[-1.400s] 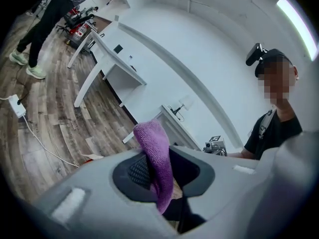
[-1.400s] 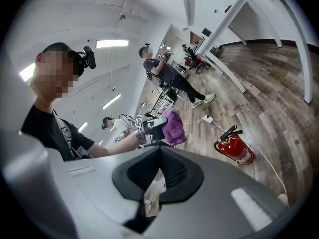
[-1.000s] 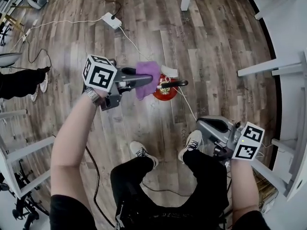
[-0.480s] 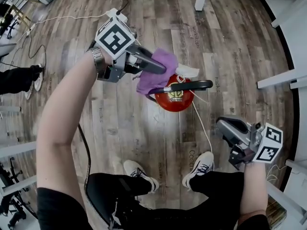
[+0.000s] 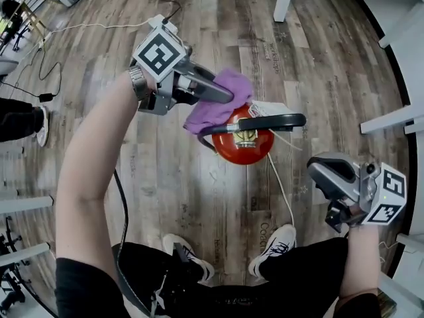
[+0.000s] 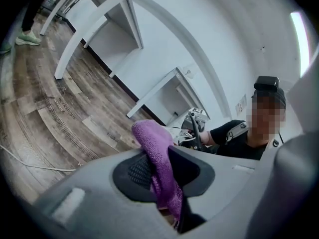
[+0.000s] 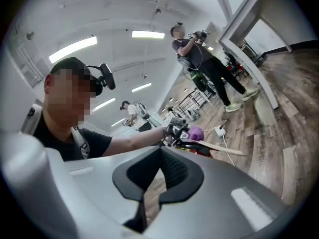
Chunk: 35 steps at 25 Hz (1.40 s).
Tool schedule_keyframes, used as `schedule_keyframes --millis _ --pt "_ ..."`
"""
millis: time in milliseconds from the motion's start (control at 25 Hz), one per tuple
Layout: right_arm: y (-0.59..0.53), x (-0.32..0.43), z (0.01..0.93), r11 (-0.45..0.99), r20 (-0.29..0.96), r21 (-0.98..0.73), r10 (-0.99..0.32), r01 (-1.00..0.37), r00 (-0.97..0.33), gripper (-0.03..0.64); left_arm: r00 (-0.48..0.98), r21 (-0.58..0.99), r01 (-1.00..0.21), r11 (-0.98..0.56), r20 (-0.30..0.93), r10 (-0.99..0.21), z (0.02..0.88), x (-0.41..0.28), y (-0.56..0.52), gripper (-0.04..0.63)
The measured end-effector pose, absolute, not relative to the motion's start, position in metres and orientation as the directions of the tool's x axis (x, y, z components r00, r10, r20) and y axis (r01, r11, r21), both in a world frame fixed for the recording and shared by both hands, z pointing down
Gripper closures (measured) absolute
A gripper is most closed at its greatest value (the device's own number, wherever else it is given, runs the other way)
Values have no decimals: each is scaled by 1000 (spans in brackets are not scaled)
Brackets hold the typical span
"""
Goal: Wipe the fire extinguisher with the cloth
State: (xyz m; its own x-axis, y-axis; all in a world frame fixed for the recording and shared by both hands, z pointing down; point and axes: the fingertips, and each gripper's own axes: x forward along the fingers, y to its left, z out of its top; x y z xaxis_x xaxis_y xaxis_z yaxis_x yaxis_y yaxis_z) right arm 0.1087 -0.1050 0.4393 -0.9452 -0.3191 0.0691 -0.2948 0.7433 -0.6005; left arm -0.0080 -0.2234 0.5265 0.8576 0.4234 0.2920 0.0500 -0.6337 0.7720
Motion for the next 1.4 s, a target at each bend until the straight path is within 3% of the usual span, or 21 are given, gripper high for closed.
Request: schedule_keyframes --millis 120,240,520,760,920,1200,1400 --pt "-103 96 434 785 47 -568 -269 -248 -962 614 894 790 26 -613 256 367 544 -11 -231 525" --pt "-106 90 440 778 68 -572 -271 -260 -960 614 890 783 -57 -620 321 323 594 -14 -230 529" --pt "-104 90 437 798 60 -557 -237 -230 -970 614 940 803 -219 -554 326 101 718 -11 -237 531" --pt "-104 95 442 798 77 -556 -229 -232 -970 614 850 725 -492 -482 520 -86 842 -28 -233 532" --pt "-103 105 451 784 106 -562 -248 -264 -963 614 780 685 -606 -405 612 -130 893 -42 -220 531" --pt "-103 114 452 778 120 -551 -283 -301 -952 614 824 755 -563 -336 542 -163 887 -42 -220 532" --pt "-101 108 450 789 101 -549 -266 -276 -959 614 934 853 -355 -383 341 -108 814 -31 -228 531"
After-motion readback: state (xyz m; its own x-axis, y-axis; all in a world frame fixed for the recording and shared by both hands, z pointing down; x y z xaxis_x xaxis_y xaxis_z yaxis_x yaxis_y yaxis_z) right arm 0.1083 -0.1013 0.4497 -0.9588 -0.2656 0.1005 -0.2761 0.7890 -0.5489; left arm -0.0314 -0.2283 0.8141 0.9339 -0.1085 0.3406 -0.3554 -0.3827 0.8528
